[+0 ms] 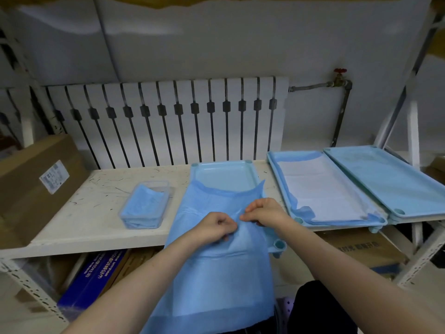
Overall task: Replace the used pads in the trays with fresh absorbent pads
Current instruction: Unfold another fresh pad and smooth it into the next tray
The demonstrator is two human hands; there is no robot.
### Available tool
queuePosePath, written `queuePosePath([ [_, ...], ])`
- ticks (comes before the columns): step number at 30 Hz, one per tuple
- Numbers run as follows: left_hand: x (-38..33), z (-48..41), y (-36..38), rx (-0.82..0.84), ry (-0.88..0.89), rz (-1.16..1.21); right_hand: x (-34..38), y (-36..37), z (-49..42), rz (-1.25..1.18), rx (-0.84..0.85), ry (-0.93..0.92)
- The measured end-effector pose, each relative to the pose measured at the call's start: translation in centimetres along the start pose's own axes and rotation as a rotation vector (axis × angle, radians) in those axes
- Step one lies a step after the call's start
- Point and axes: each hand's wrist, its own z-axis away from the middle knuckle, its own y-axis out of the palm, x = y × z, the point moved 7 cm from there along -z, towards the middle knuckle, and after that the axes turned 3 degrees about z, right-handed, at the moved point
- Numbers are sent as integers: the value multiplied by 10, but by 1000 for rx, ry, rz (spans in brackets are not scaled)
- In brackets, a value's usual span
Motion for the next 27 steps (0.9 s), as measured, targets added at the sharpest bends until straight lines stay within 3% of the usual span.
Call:
queuePosePath([
  [4,-10,1,-12,-52,18,259,18,18,0,-319,170,7],
  [7,-12,3,-25,-148,33,374,21,25,0,-503,184,39],
  [13,-21,7,-36,-245,77,321,15,31,-3,-275,188,133],
  [17,-19,13,-36,-184,67,242,20,37,-9,-248,157,26],
  [22,-22,15,-43,-127,24,413,28,52,-8,-195,209,-60],
  [27,-25,14,-51,-168,20,334,38,55,-4,-141,275,-153],
])
